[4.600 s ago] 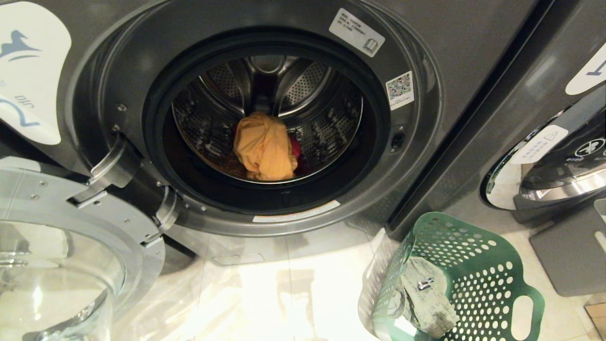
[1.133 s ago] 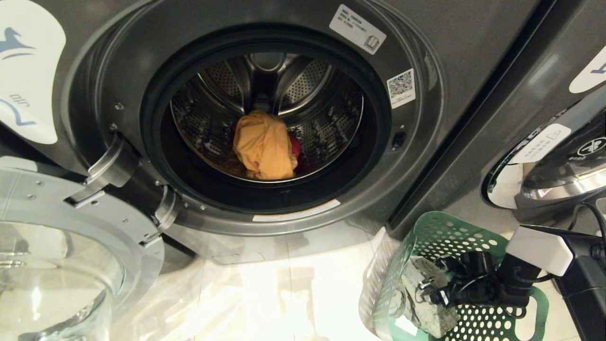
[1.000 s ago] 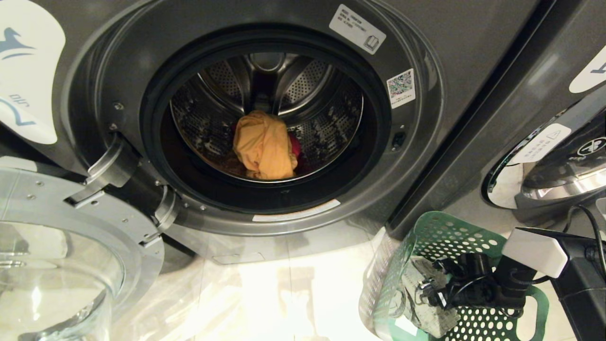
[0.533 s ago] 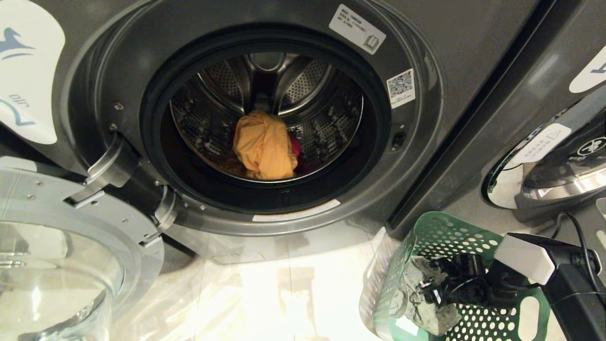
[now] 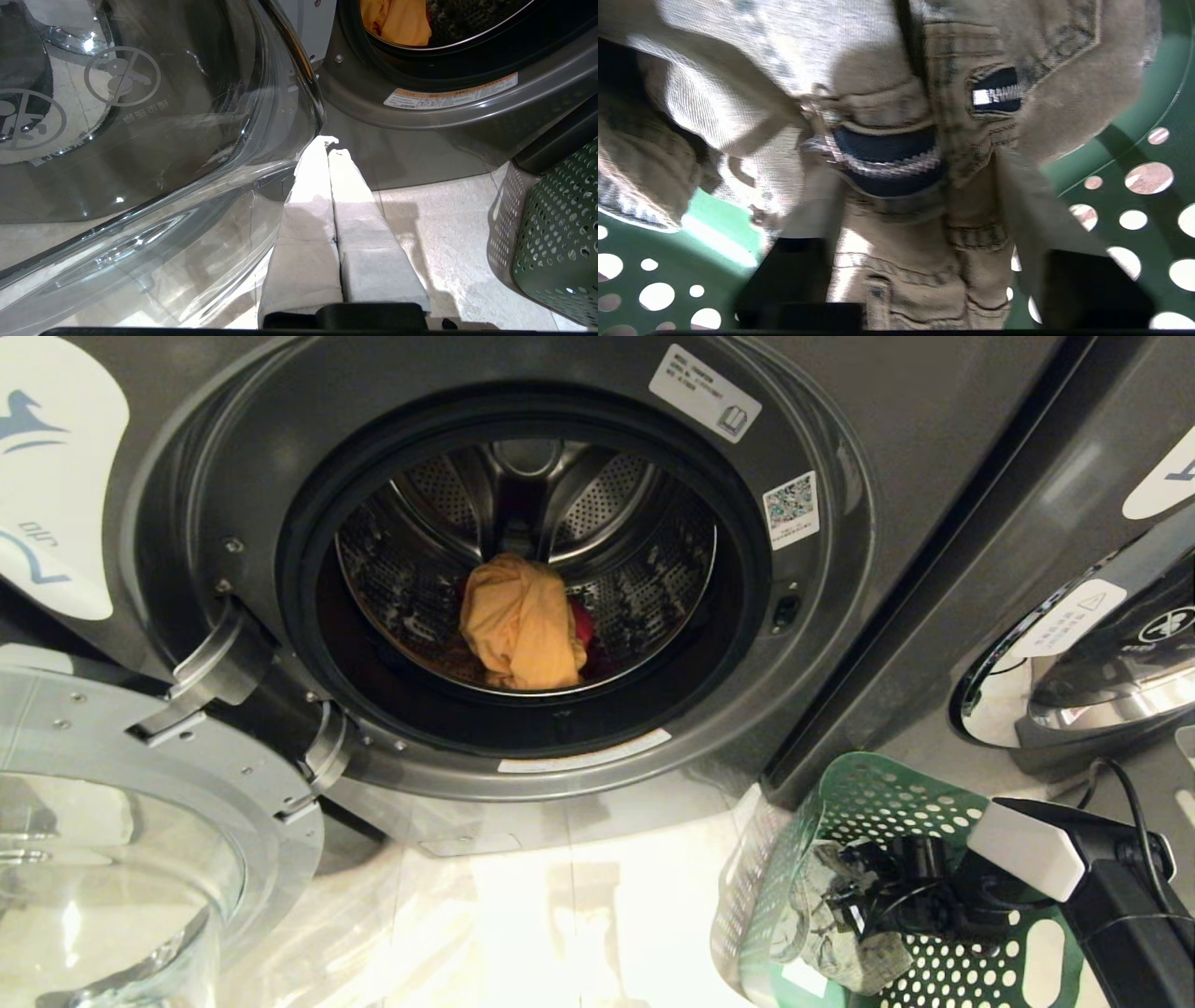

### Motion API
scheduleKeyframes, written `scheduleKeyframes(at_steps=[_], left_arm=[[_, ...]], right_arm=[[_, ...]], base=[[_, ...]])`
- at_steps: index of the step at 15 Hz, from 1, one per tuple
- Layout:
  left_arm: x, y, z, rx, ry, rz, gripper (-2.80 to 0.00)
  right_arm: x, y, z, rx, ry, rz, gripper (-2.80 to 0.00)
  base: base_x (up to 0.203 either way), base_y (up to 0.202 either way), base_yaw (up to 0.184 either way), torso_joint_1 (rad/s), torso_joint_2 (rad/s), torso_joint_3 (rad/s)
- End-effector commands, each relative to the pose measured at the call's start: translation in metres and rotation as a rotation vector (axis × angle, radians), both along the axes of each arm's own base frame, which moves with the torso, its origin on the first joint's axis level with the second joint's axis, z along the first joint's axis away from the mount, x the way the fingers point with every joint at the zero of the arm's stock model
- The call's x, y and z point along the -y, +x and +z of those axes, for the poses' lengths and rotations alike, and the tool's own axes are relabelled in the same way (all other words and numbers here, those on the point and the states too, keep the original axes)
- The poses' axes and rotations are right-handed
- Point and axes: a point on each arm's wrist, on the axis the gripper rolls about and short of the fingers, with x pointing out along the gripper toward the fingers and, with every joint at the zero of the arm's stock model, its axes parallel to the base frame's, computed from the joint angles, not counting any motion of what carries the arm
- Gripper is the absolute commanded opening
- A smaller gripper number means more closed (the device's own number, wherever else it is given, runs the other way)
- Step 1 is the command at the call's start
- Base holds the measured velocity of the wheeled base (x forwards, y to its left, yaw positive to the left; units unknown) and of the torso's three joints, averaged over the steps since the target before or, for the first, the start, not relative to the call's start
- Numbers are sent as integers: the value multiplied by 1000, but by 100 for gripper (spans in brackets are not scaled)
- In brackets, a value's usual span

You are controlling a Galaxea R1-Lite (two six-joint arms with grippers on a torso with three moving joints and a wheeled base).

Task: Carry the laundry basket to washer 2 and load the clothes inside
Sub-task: Place the clothes into the washing machine

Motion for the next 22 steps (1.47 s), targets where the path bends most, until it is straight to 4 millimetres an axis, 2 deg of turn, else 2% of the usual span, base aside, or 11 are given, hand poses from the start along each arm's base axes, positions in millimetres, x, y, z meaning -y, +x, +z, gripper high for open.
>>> scheduleKeyframes(at_steps=[1,6,8,13,18,22], left_arm=[[0,3,-11,-39,-1,2,-280],[0,3,-11,-39,0,0,-280],[0,3,-11,-39,-1,0,-280],[0,3,-11,-39,-1,0,-280],[0,3,-11,-39,-1,1,-280],[0,3,-11,-39,0,0,-280]], right_arm=[[0,1,5,7,0,3,-280],[-2,-9,42,-25,9,-1,-280],[-5,-25,52,-74,20,0,-280],[-12,-59,96,-97,57,23,-280],[-18,-92,153,-52,78,46,-280],[-25,-131,206,21,67,49,-280]], base=[[0,0,0,0,0,0],[0,0,0,0,0,0],[0,0,0,0,0,0],[0,0,0,0,0,0],[0,0,0,1,0,6],[0,0,0,0,0,0]])
